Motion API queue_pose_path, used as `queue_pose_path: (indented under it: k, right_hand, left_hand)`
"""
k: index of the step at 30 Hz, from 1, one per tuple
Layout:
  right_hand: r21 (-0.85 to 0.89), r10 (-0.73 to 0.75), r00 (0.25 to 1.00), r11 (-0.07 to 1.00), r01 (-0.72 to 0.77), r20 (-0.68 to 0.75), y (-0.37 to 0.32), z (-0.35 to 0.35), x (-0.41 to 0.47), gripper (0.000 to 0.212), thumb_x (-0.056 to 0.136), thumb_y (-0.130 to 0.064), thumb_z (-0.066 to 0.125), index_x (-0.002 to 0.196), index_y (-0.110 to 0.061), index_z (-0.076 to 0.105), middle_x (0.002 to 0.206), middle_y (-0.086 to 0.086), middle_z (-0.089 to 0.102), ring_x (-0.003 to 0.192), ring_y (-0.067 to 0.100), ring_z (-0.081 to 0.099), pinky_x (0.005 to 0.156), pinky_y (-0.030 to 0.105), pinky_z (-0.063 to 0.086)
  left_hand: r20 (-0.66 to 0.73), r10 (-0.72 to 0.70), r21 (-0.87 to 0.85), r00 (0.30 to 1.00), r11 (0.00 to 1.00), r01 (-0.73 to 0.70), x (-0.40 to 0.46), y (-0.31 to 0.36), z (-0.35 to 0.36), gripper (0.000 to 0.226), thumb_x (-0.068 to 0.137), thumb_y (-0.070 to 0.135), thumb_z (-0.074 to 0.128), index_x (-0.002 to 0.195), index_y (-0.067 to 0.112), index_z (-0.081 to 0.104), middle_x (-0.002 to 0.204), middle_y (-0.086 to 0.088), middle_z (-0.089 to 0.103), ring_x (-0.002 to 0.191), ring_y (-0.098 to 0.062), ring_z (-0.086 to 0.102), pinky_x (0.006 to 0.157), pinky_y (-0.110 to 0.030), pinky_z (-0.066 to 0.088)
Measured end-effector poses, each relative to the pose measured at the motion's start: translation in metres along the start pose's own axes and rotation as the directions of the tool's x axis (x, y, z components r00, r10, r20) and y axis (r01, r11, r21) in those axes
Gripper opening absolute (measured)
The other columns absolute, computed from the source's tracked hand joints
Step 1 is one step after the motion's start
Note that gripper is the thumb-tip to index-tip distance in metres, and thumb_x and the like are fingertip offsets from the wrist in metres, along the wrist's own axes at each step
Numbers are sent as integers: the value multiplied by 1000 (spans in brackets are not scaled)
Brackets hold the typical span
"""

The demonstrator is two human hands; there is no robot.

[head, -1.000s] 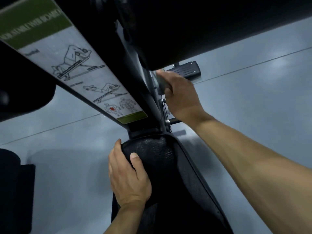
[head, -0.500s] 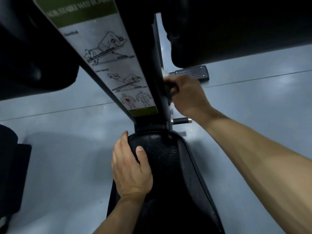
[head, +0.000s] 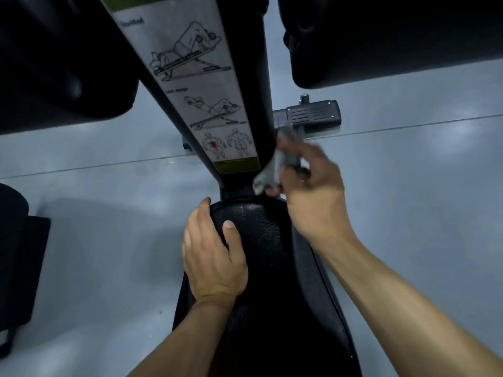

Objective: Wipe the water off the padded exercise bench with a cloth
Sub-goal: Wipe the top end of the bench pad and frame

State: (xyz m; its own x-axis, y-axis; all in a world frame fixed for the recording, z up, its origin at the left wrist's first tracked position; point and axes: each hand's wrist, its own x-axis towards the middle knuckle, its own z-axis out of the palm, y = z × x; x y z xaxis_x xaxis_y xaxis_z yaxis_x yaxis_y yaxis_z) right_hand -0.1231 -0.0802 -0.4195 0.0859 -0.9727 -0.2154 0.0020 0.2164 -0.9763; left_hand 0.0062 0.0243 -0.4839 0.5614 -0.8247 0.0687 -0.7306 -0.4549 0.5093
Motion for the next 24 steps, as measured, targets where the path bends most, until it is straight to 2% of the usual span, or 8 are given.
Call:
queue_pose_path:
  k: [2, 4, 7, 10, 12, 17, 21, 24]
  right_hand:
    - [-79, 79, 997, 994, -80, -23, 11, -7, -11, 36, 93, 11, 51, 115, -8, 72, 102, 13, 74, 78, 26, 74, 63, 20, 57]
    - [46, 66, 997, 997, -64, -47, 3, -10, -4, 35, 91, 14, 51, 109, -6, 74, 84, 4, 75, 67, 18, 70, 59, 25, 57]
    - [152, -43, 998, 987, 49, -41, -24, -4, 9, 33, 93, 11, 52, 107, -9, 73, 92, 3, 73, 75, 14, 71, 64, 29, 60]
    - [-38, -68, 996, 997, 66, -60, -19, -8, 5, 30, 86, -3, 56, 102, -18, 76, 87, -1, 74, 75, 17, 72, 71, 46, 62]
    - [-220, -121, 987, 971, 96, -103, -9, -22, -2, 24, 81, -15, 59, 93, -26, 76, 87, -4, 73, 78, 16, 70, 79, 44, 61]
    - [-605, -404, 913, 715, 350, 49, 0, -42, -15, 16, 88, -15, 69, 102, -21, 74, 99, -7, 65, 84, 9, 62, 77, 14, 45]
    - [-744, -314, 879, 473, 472, 358, 2, -46, -20, 55, 89, -14, 70, 142, -20, 56, 123, 2, 69, 110, 23, 60, 90, 26, 42]
    - [-800, -353, 901, 448, 400, 253, -7, -60, -27, 43, 89, -16, 71, 132, -21, 64, 112, 3, 72, 104, 29, 64, 88, 33, 44]
  left_hand:
    - [3, 3, -12, 1000, 1000, -3, -1, 0, -1, 63, 99, 43, 28, 150, 9, 41, 141, -12, 51, 128, -31, 48, 109, -45, 37]
    - [-7, 7, -15, 1000, 1000, -7, 0, 0, 1, 62, 99, 42, 29, 149, 9, 41, 140, -12, 51, 127, -30, 47, 109, -44, 37]
    - [-19, 4, -22, 1000, 1000, -5, -1, 0, 1, 61, 99, 41, 30, 149, 8, 42, 139, -11, 52, 125, -29, 48, 107, -43, 37]
    - [-17, -1, -27, 1000, 1000, 0, -2, 1, -2, 60, 99, 42, 30, 148, 10, 42, 137, -8, 53, 123, -28, 50, 106, -44, 38]
    - [-18, 0, -25, 1000, 1000, -1, -2, 2, -2, 59, 100, 42, 29, 149, 11, 42, 137, -7, 53, 122, -27, 51, 104, -43, 39]
    - [-24, -1, -17, 1000, 1000, 0, -3, 0, -1, 61, 100, 43, 27, 149, 10, 42, 138, -7, 53, 121, -26, 51, 102, -43, 40]
    - [-17, 13, -20, 1000, 1000, -14, -3, 0, -2, 60, 100, 44, 29, 149, 12, 42, 138, -6, 53, 120, -24, 50, 102, -41, 39]
    - [-28, 13, -31, 1000, 999, -14, -5, -1, -2, 60, 99, 44, 31, 149, 12, 43, 138, -6, 54, 119, -24, 51, 100, -40, 38]
